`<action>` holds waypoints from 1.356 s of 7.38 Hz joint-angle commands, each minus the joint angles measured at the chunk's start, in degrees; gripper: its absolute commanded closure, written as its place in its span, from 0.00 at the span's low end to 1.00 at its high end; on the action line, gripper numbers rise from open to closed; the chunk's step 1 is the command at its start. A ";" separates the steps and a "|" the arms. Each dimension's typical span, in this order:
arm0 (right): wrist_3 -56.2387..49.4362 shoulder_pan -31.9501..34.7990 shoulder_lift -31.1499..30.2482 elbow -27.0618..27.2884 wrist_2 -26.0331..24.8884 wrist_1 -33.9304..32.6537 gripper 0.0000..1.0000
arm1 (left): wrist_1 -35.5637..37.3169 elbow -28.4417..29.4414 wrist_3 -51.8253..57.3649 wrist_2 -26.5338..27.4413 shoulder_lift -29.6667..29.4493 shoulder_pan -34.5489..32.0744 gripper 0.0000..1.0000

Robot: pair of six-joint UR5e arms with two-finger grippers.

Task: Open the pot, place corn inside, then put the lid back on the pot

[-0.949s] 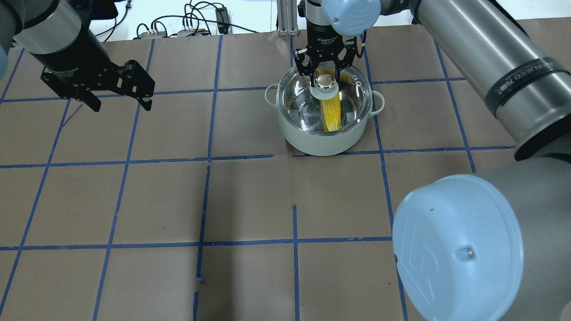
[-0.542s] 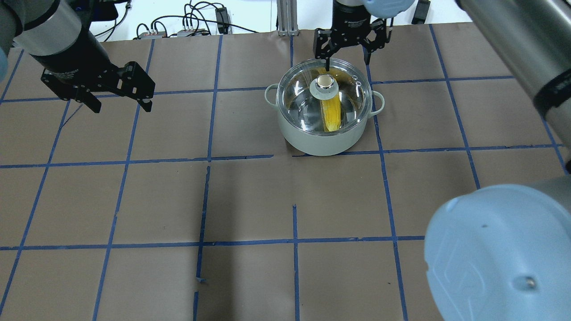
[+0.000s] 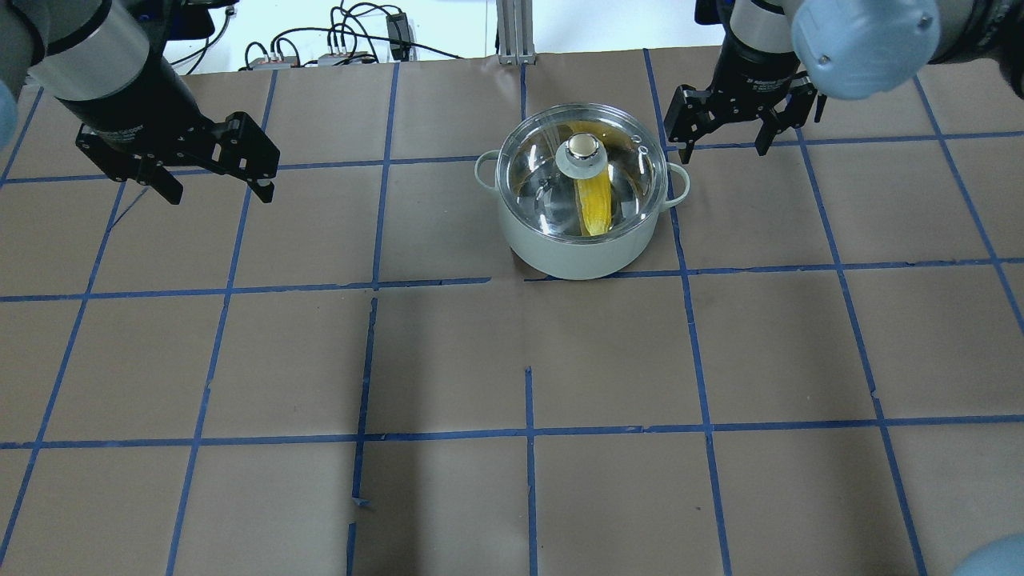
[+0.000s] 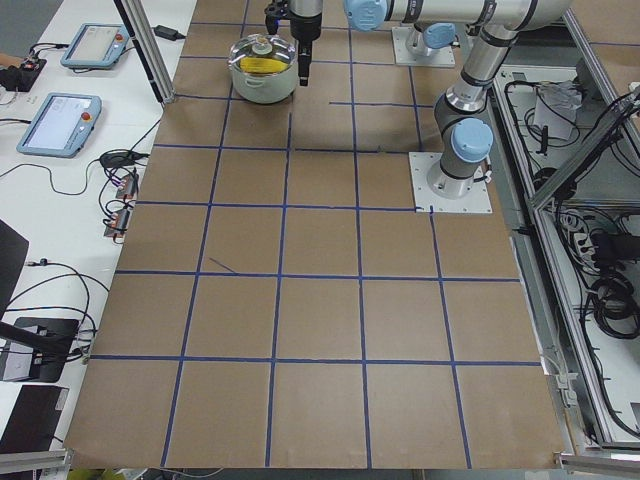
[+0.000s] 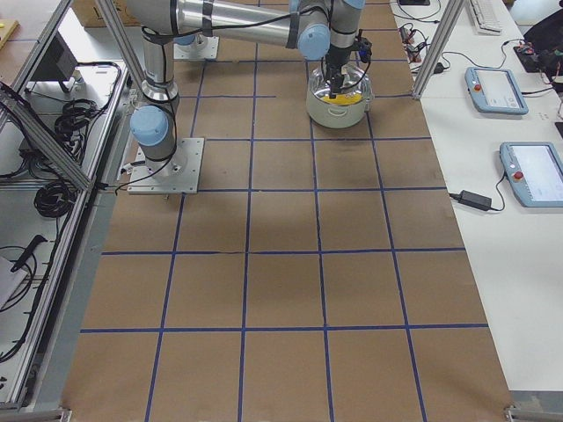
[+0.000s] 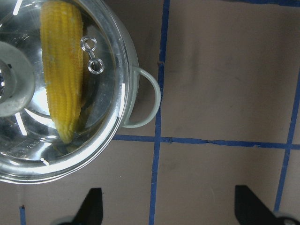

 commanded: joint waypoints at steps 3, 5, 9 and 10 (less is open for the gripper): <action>0.08 -0.51 -0.92 -1.35 0.01 -2.02 0.00 | -1.04 0.57 -0.10 0.05 -1.13 -0.02 0.00; 0.52 -0.51 -0.83 -1.44 0.28 -2.02 0.00 | -0.77 0.04 -0.10 0.05 -1.05 -0.02 0.00; 0.69 -0.42 -0.83 -1.35 0.45 -2.02 0.00 | -1.56 -0.66 0.07 -0.12 0.53 -0.45 0.00; 0.69 -0.34 -0.74 -1.18 1.50 -2.10 0.00 | -1.65 -0.84 0.07 -0.12 0.79 -0.54 0.00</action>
